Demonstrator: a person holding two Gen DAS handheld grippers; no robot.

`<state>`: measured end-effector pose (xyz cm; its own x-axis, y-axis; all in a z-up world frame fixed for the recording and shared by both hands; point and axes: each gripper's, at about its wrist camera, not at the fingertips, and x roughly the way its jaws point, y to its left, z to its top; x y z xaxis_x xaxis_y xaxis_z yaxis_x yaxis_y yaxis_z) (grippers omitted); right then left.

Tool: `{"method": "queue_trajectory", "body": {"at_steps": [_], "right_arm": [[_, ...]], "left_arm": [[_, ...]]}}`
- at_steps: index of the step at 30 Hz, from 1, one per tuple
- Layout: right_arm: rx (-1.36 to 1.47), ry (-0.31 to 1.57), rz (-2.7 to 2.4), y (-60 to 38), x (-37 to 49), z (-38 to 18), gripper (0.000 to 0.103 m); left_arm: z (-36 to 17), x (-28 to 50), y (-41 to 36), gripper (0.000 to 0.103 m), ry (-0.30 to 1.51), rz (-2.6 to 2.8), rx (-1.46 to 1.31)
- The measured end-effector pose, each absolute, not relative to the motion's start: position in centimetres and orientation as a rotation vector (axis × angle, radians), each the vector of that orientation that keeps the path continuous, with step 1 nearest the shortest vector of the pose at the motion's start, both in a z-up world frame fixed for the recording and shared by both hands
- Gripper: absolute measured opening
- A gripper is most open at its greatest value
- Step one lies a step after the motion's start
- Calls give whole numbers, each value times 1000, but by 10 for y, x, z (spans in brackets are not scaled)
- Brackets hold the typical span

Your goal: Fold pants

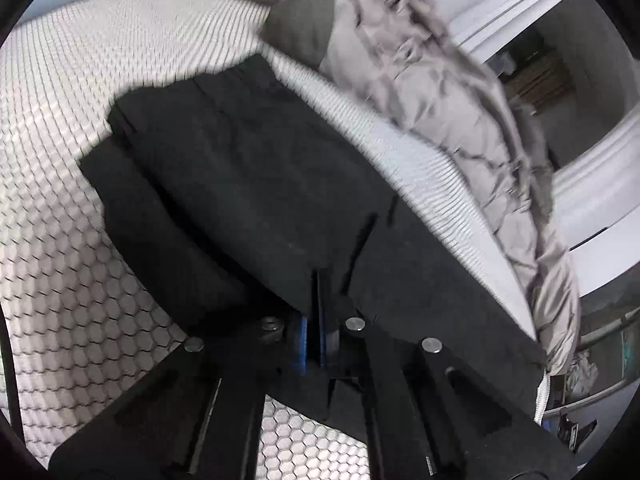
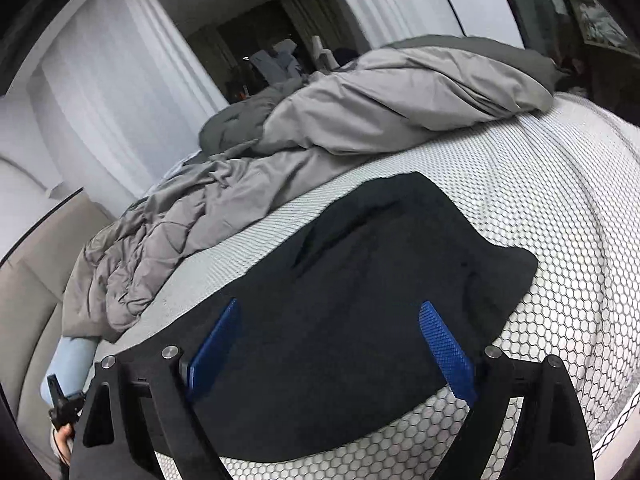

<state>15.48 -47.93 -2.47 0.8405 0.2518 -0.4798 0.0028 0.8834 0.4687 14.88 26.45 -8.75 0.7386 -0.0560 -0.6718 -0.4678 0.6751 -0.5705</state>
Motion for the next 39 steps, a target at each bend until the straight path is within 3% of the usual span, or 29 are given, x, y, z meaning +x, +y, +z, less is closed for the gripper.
{"method": "queue_trajectory", "body": {"at_steps": [4, 8, 12, 13, 14, 15, 21, 24, 26, 27, 31, 39], "right_arm": [[536, 557, 113, -493, 157, -27, 92], [525, 552, 95, -497, 155, -26, 92], [512, 571, 97, -494, 156, -28, 92], [521, 576, 106, -495, 154, -28, 92], [528, 578, 115, -496, 152, -28, 92], [531, 578, 123, -497, 148, -27, 92], [557, 618, 140, -509, 137, -37, 92], [630, 669, 185, -515, 141, -49, 92], [650, 695, 198, -516, 144, -56, 92], [650, 709, 194, -517, 146, -59, 92], [660, 755, 167, -529, 152, -68, 92], [777, 841, 235, -547, 186, -107, 95]], "left_arm": [[-58, 126, 260, 2, 665, 244, -682], [-78, 136, 261, 7, 809, 291, -617], [-84, 110, 284, 39, 765, 331, -766], [-81, 102, 287, 56, 737, 340, -777], [-77, 93, 289, 65, 703, 356, -786], [-76, 86, 290, 65, 670, 359, -795], [-101, 106, 291, 61, 736, 264, -882], [-109, 128, 299, 41, 712, 287, -909], [-113, 141, 306, 7, 705, 278, -960], [-113, 144, 308, 4, 690, 290, -963], [-88, 116, 301, 2, 571, 321, -905], [-100, 89, 311, 2, 621, 340, -893]]}}
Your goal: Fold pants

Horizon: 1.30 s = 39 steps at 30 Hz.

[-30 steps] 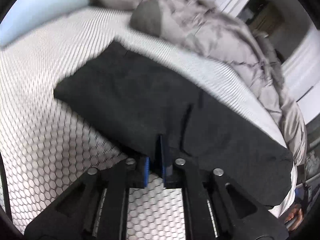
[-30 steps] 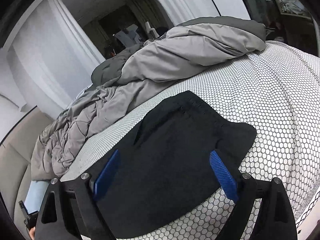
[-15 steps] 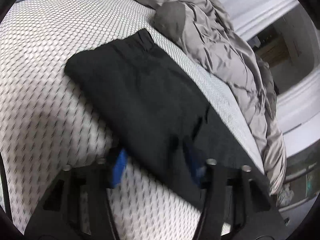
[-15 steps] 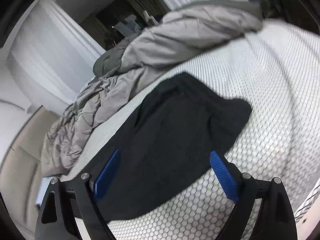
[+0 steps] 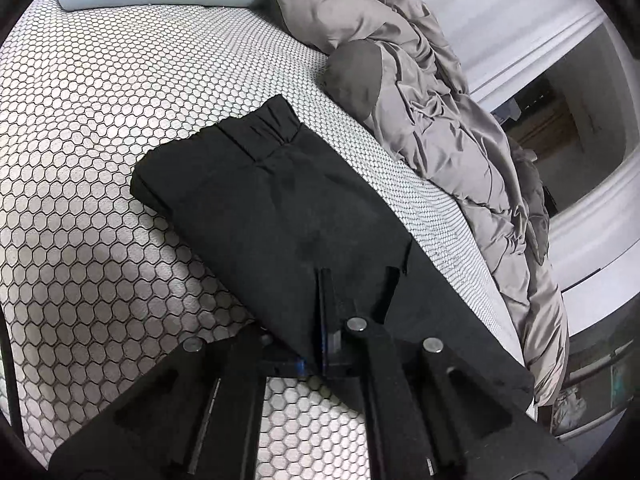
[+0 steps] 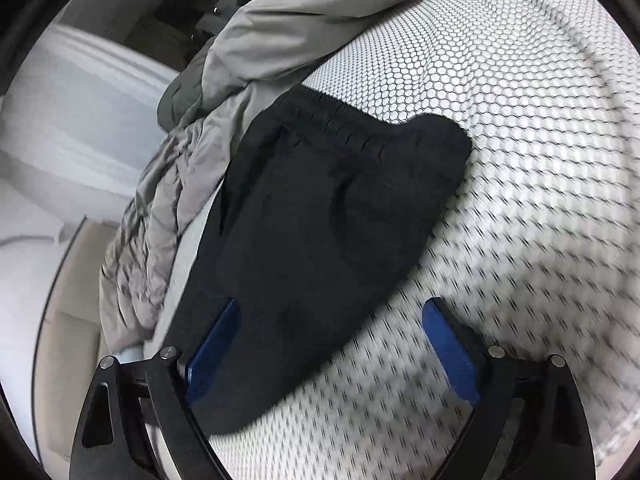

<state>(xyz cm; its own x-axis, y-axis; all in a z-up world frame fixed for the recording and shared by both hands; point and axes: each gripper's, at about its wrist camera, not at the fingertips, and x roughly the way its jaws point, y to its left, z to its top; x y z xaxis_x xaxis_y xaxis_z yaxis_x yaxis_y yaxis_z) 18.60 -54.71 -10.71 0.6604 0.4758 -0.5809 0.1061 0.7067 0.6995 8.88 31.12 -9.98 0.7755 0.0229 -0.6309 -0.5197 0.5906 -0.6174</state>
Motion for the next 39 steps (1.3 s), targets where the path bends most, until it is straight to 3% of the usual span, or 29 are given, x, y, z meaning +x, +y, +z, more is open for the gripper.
{"method": "queue_trajectory", "body": {"at_steps": [2, 3, 4, 5, 6, 9, 13, 15, 16, 17, 18, 19, 20, 21, 23, 28, 35, 39], "right_arm": [[789, 758, 241, -549, 204, -106, 95], [800, 735, 228, -550, 210, -107, 89], [813, 718, 197, -551, 216, -109, 76], [814, 724, 157, -551, 219, -111, 46], [818, 739, 143, -550, 220, -111, 27], [773, 709, 200, -541, 202, -88, 18], [611, 714, 235, -528, 177, -73, 18], [574, 868, 194, -527, 186, -99, 22], [614, 913, 192, -531, 188, -110, 23], [664, 895, 211, -537, 184, -109, 30], [669, 887, 217, -540, 181, -103, 44], [660, 866, 207, -543, 174, -94, 52], [656, 823, 186, -549, 164, -84, 66], [661, 761, 151, -558, 153, -73, 74], [657, 686, 87, -569, 141, -59, 78], [541, 681, 86, -562, 152, -42, 78], [285, 781, 151, -505, 233, -37, 81], [155, 810, 111, -485, 293, -35, 83]], "left_arm": [[-98, 85, 310, 2, 621, 340, -861], [-96, 81, 309, 2, 622, 342, -845], [-94, 77, 308, 2, 623, 339, -834], [-91, 72, 307, 2, 616, 338, -828], [-86, 65, 307, 2, 600, 342, -817], [-79, 46, 310, 2, 589, 370, -775], [-100, 45, 323, 7, 709, 404, -767], [-100, 44, 324, 10, 719, 403, -758], [-95, 41, 324, 19, 705, 412, -750], [-86, 35, 323, 41, 680, 422, -733], [-76, 29, 322, 56, 652, 439, -716], [-69, 24, 320, 80, 626, 454, -707], [-59, 19, 319, 92, 600, 468, -690], [-49, 16, 319, 94, 583, 459, -668], [-32, 14, 317, 100, 535, 417, -664], [-9, 29, 286, 101, 490, 304, -639], [-39, 96, 198, 102, 652, -20, -676], [-59, 121, 152, 102, 788, -20, -484]]}}
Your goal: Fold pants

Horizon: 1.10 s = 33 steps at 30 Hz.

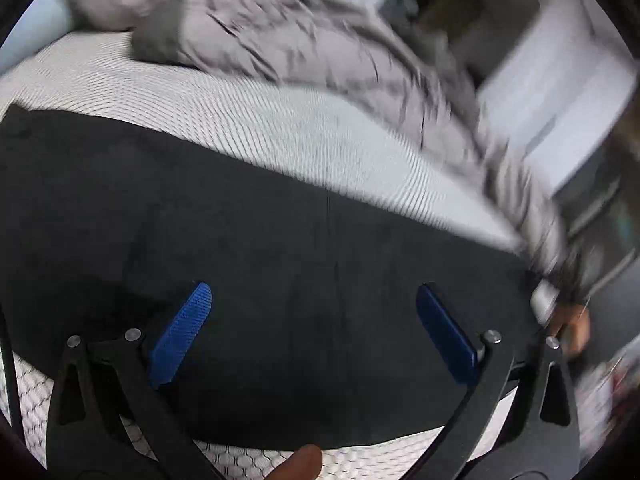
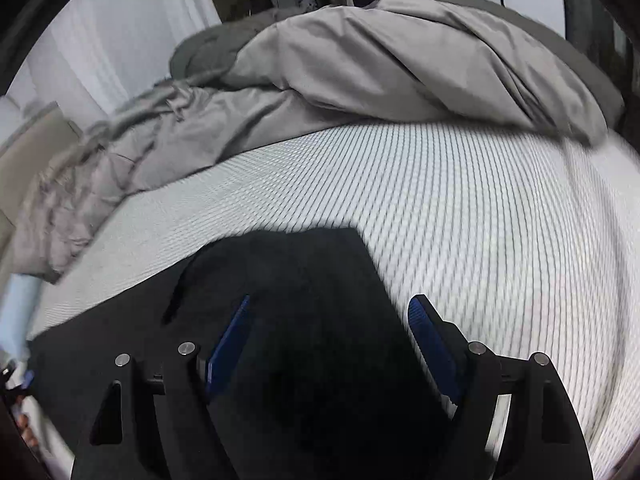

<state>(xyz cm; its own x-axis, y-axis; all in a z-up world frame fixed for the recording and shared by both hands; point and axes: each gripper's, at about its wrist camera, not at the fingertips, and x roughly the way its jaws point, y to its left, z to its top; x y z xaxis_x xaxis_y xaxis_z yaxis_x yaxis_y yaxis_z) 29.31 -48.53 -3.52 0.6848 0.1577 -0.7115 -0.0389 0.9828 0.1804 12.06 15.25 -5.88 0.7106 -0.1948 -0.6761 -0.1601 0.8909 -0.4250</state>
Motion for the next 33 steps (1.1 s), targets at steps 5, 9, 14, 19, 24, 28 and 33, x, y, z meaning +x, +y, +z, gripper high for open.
{"method": "queue_trajectory", "body": {"at_steps": [5, 9, 14, 19, 24, 28, 33], "right_arm": [[112, 889, 148, -479, 341, -48, 83], [84, 922, 187, -471, 353, -50, 49], [-115, 1005, 31, -446, 386, -82, 71], [-137, 903, -16, -438, 348, -47, 79], [-117, 800, 91, -415, 257, -22, 99], [-86, 854, 243, -373, 211, -45, 100], [-122, 902, 450, -302, 194, -88, 100]], "left_arm": [[-81, 131, 132, 101, 867, -6, -374], [-83, 127, 134, 101, 864, -27, -372], [-83, 128, 128, 102, 880, -18, -331], [-54, 120, 110, 102, 804, -69, -300], [-41, 123, 50, 102, 783, -172, -232], [-66, 136, -5, 102, 873, -216, -119], [-91, 135, -35, 102, 930, -245, 25]]}}
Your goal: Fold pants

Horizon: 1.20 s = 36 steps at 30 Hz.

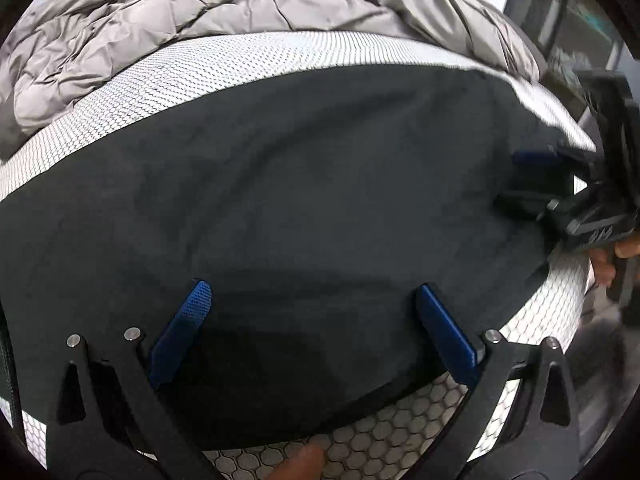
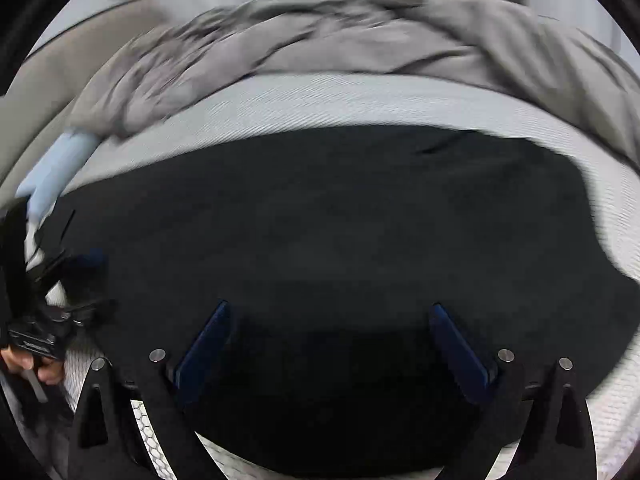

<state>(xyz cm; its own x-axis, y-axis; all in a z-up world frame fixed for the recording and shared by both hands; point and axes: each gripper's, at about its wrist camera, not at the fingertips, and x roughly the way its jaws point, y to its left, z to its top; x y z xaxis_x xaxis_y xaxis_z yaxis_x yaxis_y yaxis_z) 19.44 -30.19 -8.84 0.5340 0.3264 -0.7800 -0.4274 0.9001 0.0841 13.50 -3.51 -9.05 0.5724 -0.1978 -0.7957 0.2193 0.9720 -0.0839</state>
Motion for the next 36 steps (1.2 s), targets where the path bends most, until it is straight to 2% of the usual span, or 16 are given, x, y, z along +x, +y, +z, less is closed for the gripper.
{"method": "queue_trajectory", "body": {"at_steps": [3, 5, 11, 15, 17, 20, 22, 26, 30, 33, 36], "right_arm": [[-375, 870, 458, -277, 186, -108, 100], [-423, 861, 439, -288, 185, -110, 100], [-309, 860, 65, -410, 203, -102, 100], [-81, 892, -19, -481, 216, -107, 101], [-73, 871, -33, -479, 215, -98, 100], [-155, 741, -24, -452, 196, -67, 100], [-158, 701, 75, -425, 192, -54, 100], [-132, 810, 340, -349, 215, -70, 100], [-370, 898, 438, -269, 240, -113, 100], [-382, 889, 405, -290, 246, -111, 100], [-399, 842, 85, -370, 260, -104, 101]], "left_arm": [[-92, 130, -30, 102, 929, -265, 9], [-93, 128, -27, 102, 922, -272, 7], [-94, 128, -26, 102, 928, -260, 21], [-86, 131, -27, 102, 948, -255, 17], [-67, 125, -27, 102, 910, -275, -3], [-42, 122, -29, 102, 798, -291, -9], [-43, 137, -35, 102, 816, -288, -20], [-71, 175, -52, 102, 932, -260, 22], [-89, 186, -40, 102, 994, -240, 18], [-90, 179, -19, 102, 998, -208, 11], [-93, 171, 5, 102, 992, -195, -32]]}}
